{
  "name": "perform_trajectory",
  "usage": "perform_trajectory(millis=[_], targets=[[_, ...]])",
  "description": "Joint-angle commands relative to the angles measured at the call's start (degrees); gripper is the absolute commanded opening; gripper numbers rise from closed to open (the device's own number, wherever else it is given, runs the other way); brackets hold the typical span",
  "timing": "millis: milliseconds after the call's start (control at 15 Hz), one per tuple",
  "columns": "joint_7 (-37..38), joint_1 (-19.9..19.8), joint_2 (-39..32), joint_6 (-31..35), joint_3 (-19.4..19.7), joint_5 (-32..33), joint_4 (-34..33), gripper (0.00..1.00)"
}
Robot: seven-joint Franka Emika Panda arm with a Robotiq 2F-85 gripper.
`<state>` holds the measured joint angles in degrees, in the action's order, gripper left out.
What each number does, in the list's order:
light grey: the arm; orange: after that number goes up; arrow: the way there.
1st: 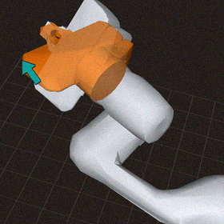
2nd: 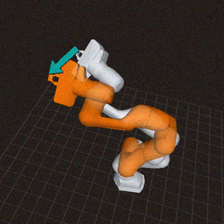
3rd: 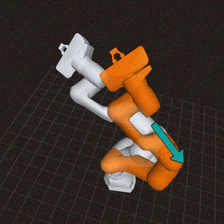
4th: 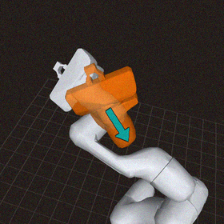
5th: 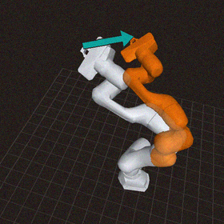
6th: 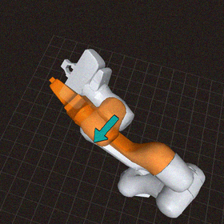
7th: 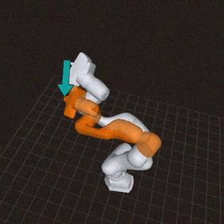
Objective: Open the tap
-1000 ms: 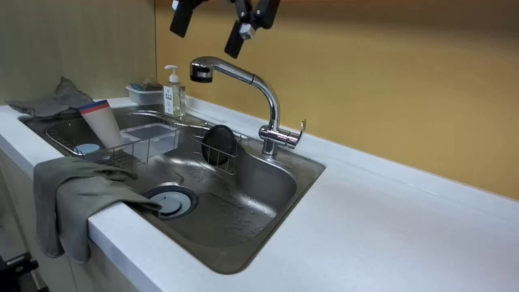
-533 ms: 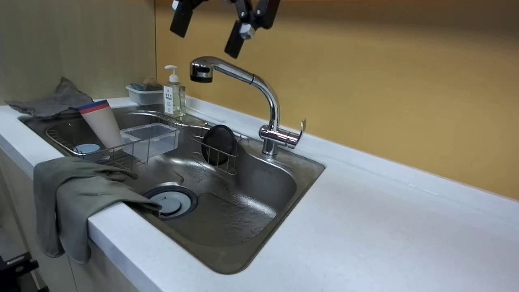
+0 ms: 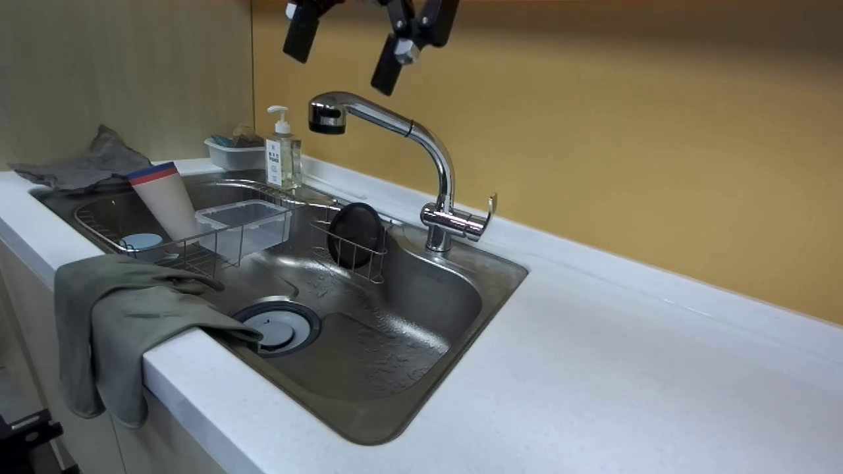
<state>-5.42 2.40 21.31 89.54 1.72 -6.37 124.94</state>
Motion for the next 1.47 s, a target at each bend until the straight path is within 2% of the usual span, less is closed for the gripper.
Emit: perform_trajectory(millis=[0,400,533,600,867,1067,1400], targets=[[4.61,-1.82,-1.12,6.2,-1.34,2.23,-1.01,1.0],[12.33,-4.55,-7.98,23.92,-1.66,7.2,-4.62,1.0],[16.02,-5.46,-10.0,29.88,-2.09,10.77,-5.68,1.0],[11.23,-4.48,-7.34,27.62,-0.99,8.06,-2.49,1.0],[11.12,-4.59,-8.37,28.54,-0.99,8.38,-2.56,1.0],[16.56,-5.0,-9.55,35.12,-1.71,9.06,-2.73,1.0],[24.19,-5.57,-17.9,49.8,-2.36,12.19,-6.03,1.0]])
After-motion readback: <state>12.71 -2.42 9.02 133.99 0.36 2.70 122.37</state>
